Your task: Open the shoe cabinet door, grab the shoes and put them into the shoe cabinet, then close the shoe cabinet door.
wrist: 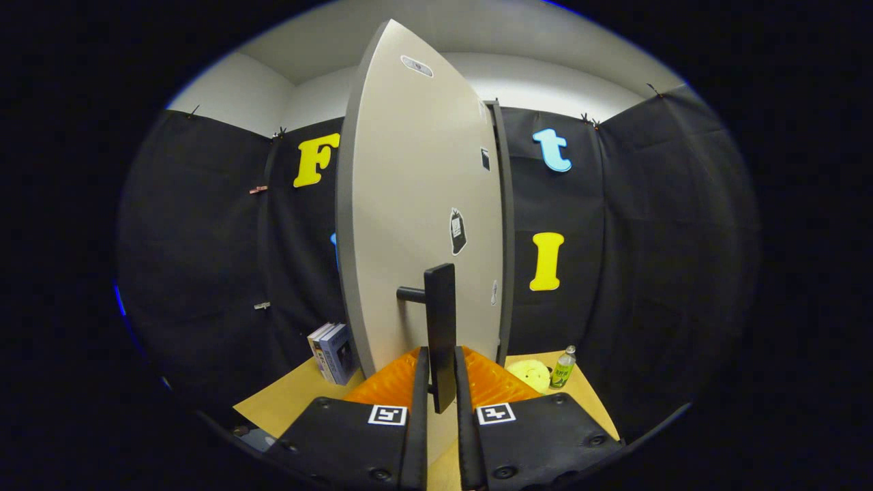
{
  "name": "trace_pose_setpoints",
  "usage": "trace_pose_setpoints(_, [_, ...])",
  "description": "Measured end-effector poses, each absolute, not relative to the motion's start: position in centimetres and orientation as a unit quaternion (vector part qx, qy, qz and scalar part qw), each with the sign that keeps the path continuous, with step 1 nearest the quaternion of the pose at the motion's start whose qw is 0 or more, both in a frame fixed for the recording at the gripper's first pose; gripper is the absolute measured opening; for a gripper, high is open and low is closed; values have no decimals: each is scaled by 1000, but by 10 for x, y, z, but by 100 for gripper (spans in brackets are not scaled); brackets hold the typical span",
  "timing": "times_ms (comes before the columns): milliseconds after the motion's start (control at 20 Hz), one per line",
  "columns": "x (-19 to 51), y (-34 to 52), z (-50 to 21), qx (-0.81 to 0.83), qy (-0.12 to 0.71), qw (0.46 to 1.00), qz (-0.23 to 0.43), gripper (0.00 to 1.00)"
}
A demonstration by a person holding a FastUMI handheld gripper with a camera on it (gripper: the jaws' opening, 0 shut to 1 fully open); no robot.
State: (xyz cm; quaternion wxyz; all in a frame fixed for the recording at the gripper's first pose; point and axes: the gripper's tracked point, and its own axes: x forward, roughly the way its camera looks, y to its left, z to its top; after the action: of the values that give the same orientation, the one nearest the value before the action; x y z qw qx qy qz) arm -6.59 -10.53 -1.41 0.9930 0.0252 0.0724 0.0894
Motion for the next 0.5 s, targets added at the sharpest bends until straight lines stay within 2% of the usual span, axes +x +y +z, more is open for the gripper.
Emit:
trace_pose_setpoints(250, [-99, -154, 1, 19, 52, 998, 39, 22])
trace_pose_setpoints(500, [-118, -169, -9, 20, 64, 997, 32, 22])
